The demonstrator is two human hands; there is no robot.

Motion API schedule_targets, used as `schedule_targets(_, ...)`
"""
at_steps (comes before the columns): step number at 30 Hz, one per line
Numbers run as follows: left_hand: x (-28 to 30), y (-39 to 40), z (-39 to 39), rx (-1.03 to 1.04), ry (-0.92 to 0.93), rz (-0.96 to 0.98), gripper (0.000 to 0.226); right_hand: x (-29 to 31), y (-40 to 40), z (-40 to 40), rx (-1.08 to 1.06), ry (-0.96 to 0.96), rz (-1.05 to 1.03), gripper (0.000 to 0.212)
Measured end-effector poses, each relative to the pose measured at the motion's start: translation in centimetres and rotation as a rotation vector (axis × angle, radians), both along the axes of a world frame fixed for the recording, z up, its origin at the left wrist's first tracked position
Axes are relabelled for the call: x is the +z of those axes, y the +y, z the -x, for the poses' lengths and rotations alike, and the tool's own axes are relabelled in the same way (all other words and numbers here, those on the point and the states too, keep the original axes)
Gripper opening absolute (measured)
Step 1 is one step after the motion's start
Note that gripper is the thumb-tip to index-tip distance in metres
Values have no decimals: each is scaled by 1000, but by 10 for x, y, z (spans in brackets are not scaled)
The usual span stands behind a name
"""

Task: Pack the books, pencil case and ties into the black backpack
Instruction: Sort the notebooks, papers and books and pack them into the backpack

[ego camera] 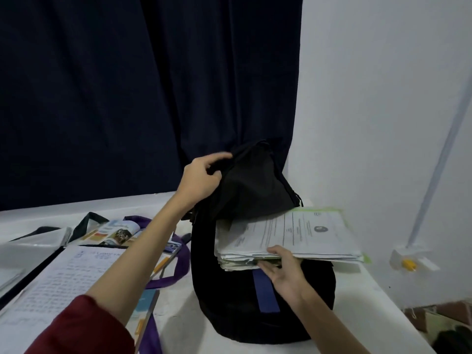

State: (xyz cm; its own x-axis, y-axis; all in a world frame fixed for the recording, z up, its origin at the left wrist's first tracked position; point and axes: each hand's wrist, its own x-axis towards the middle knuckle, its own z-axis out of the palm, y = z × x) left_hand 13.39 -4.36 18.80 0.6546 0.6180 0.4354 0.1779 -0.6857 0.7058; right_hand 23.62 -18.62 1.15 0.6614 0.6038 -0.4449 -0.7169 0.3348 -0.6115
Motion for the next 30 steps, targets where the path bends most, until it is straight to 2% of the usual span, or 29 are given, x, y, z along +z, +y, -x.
schedule_targets(2,-5,-8,1,-13,83,-14,40,3,-7,2,178,28,40,26)
schedule_targets(3,-6,-11,2,-7,127,-10,40,5,-12,2,253,39,52,24)
schedule_targets(5,-7,-11,3,17,182,-5,40,10,-24,2,375,38,93,33)
schedule_targets(7,-9,-8,5,34,196,8,40,19,-38,3,531,-65,187,36)
schedule_targets(9,-10,-5,7,37,190,27,39,31,-49,4,604,-291,278,24)
schedule_targets(10,-11,-5,7,34,185,36,38,36,-53,2,547,-463,327,16)
schedule_targets(12,-11,-7,7,27,172,35,36,42,-59,-10,265,-888,464,2)
schedule_targets(14,-11,-10,6,28,160,12,34,45,-63,-32,-31,-1254,650,9)
schedule_targets(15,-9,-12,5,24,157,0,32,44,-65,-46,-108,-1352,765,10)
schedule_targets(16,-6,-14,5,14,157,-16,30,40,-69,-61,-146,-1371,893,16)
schedule_targets(17,-3,-17,5,1,162,-43,27,33,-75,-79,-163,-1306,1021,26)
schedule_targets(19,1,-20,4,-25,169,-113,20,17,-89,-109,-166,-1001,1168,46)
schedule_targets(20,2,-21,2,-38,161,-128,20,11,-95,-117,-149,-837,1119,52)
schedule_targets(21,2,-22,0,-53,153,-122,22,6,-99,-121,-139,-696,986,53)
schedule_targets(23,1,-21,-4,-75,146,-75,24,5,-99,-121,-108,-503,707,43)
schedule_targets(25,1,-20,-7,-87,167,-41,27,8,-98,-125,-81,-447,622,39)
schedule_targets(28,2,-15,-8,-103,205,-14,30,18,-98,-125,111,-403,484,47)
schedule_targets(30,3,-11,-9,-104,196,10,31,22,-96,-119,137,-362,406,50)
